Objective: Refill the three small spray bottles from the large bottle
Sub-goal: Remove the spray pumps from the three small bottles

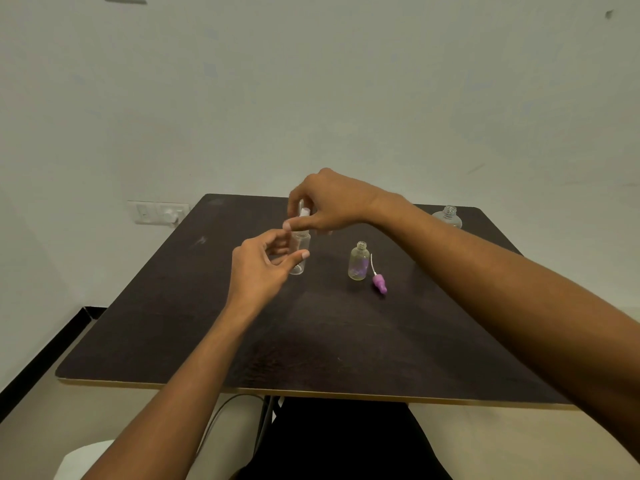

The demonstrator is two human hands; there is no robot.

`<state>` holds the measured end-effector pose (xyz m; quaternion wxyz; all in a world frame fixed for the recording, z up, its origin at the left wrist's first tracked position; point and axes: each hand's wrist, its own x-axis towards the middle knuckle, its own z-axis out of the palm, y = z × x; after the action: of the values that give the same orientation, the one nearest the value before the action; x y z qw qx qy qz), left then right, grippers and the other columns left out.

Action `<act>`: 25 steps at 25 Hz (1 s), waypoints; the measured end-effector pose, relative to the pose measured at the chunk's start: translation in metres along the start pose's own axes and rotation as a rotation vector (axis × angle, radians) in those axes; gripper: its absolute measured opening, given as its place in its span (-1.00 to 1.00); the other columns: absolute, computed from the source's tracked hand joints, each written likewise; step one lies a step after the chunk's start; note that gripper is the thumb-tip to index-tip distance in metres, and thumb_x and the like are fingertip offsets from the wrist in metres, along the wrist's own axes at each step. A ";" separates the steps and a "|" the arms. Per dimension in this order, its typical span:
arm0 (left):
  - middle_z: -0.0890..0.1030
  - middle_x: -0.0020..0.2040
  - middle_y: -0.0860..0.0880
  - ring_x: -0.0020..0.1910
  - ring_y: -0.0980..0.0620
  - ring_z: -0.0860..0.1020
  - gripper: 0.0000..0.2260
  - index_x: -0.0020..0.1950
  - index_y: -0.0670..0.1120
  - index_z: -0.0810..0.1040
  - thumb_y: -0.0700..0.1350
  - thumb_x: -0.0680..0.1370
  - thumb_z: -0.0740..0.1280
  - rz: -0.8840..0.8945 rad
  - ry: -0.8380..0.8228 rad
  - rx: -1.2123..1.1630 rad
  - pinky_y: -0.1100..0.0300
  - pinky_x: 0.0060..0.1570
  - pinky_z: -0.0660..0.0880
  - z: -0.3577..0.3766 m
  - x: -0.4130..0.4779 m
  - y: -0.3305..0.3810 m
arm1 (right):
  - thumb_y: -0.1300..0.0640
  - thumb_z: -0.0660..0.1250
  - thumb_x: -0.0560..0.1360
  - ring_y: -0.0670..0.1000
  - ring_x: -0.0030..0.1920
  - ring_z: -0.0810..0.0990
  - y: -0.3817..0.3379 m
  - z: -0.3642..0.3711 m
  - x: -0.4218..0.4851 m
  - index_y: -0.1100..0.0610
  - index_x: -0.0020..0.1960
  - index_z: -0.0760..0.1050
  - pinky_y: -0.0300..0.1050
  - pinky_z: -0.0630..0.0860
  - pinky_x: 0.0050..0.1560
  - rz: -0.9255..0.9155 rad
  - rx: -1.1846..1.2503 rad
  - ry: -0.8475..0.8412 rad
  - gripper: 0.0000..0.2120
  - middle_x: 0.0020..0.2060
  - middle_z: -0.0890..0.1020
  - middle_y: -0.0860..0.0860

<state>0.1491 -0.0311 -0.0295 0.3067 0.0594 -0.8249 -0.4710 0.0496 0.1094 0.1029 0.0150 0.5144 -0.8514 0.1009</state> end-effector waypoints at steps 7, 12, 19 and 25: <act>0.72 -0.06 0.19 -0.04 0.36 0.68 -0.62 0.23 -0.04 0.71 -0.02 0.45 0.63 -0.023 -0.015 -0.039 0.50 -0.04 0.56 0.002 -0.001 -0.005 | 0.12 0.51 0.47 -0.18 -0.01 0.58 -0.006 -0.005 -0.001 -0.05 0.15 0.67 -0.14 0.54 0.10 -0.080 -0.015 -0.117 -0.74 0.11 0.68 -0.14; 0.72 -0.04 0.17 -0.01 0.37 0.66 -0.61 0.24 -0.03 0.70 -0.01 0.44 0.63 -0.021 -0.034 -0.036 0.52 -0.05 0.55 0.005 -0.003 -0.008 | 0.03 0.50 0.57 -0.11 -0.29 0.74 -0.002 -0.001 0.000 0.03 0.12 0.71 -0.11 0.69 -0.01 0.070 0.008 -0.119 -0.84 -0.28 0.72 -0.12; 0.76 -0.03 0.11 -0.01 0.25 0.71 -0.65 0.19 -0.02 0.73 -0.06 0.43 0.65 -0.050 -0.054 -0.077 0.35 0.05 0.63 0.004 -0.004 -0.017 | 0.19 0.55 0.44 -0.31 -0.20 0.52 -0.003 -0.021 -0.003 -0.04 0.07 0.73 -0.16 0.51 -0.03 0.020 -0.086 -0.060 -0.76 0.02 0.72 -0.12; 0.75 -0.03 0.13 -0.01 0.27 0.70 -0.65 0.18 0.01 0.73 -0.06 0.42 0.65 -0.067 -0.062 -0.068 0.41 0.01 0.61 0.003 -0.006 -0.024 | 0.16 0.55 0.45 -0.17 -0.13 0.62 -0.004 -0.018 -0.010 -0.05 0.06 0.72 -0.17 0.55 -0.08 0.053 -0.090 -0.007 -0.79 -0.01 0.72 -0.09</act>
<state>0.1477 -0.0393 -0.0530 0.2669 0.0619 -0.8152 -0.5103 0.0562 0.1200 0.1196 0.0325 0.4910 -0.8684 0.0609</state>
